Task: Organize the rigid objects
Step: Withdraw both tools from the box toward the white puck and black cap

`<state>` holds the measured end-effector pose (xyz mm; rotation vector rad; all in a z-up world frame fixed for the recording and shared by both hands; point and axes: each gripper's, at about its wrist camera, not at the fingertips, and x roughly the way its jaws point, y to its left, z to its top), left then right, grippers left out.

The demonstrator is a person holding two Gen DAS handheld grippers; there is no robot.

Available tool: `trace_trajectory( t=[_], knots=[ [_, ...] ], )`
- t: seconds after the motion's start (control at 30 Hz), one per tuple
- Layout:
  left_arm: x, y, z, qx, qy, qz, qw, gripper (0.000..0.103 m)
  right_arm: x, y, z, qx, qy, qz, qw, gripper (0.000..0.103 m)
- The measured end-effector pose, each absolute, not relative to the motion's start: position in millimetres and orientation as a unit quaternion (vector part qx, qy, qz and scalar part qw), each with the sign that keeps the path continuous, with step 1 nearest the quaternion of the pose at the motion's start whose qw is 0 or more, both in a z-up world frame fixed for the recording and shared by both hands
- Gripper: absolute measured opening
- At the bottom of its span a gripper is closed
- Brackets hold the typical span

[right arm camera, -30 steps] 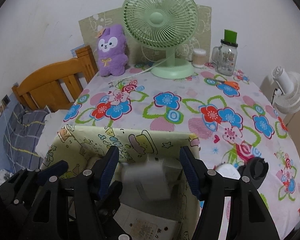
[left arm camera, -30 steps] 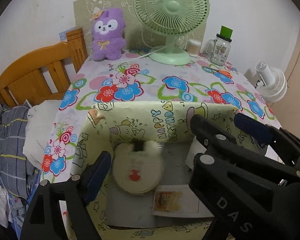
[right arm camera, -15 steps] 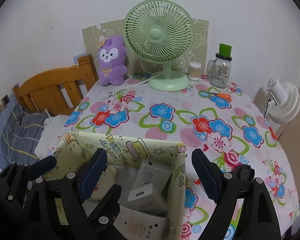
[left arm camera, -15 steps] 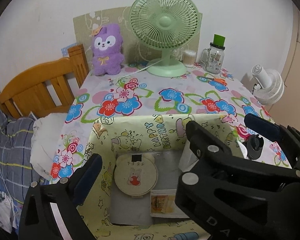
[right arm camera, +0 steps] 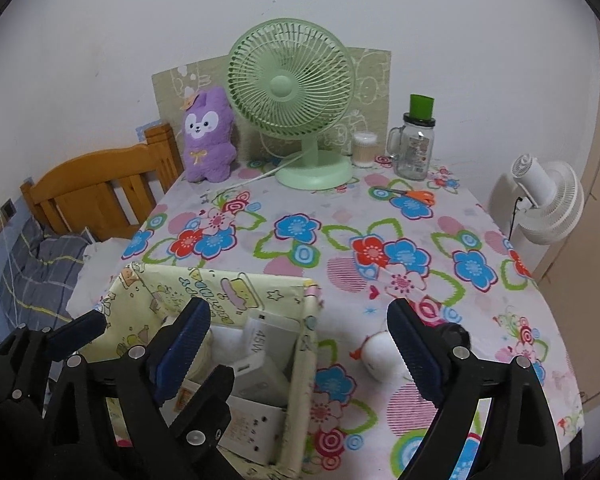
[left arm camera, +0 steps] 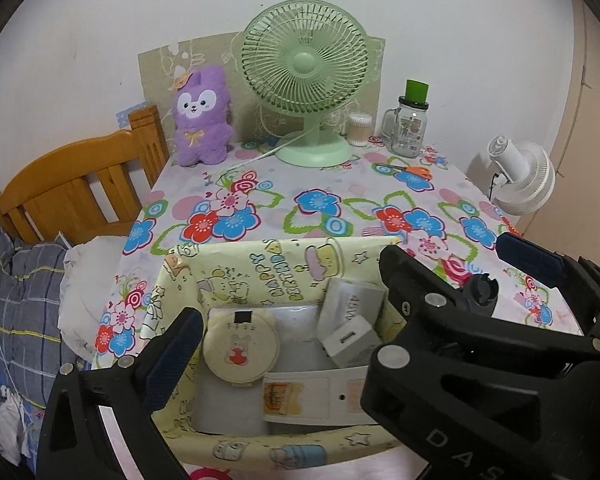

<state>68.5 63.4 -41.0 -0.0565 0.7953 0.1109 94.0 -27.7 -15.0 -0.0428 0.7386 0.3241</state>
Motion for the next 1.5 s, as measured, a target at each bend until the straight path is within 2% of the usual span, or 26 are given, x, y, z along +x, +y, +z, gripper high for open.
trace_trajectory(
  t=[0.6, 1.5],
  knots=[
    [60, 19, -24, -0.013, 0.367, 0.046, 0.929, 0.103, 83, -75, 3, -0.021, 0.348, 0.146, 0.926, 0.094],
    [57, -43, -25, -0.007, 0.361, 0.004, 0.932, 0.103, 69, -140, 6, -0.029, 0.334, 0.109, 0.936, 0.097]
  ],
)
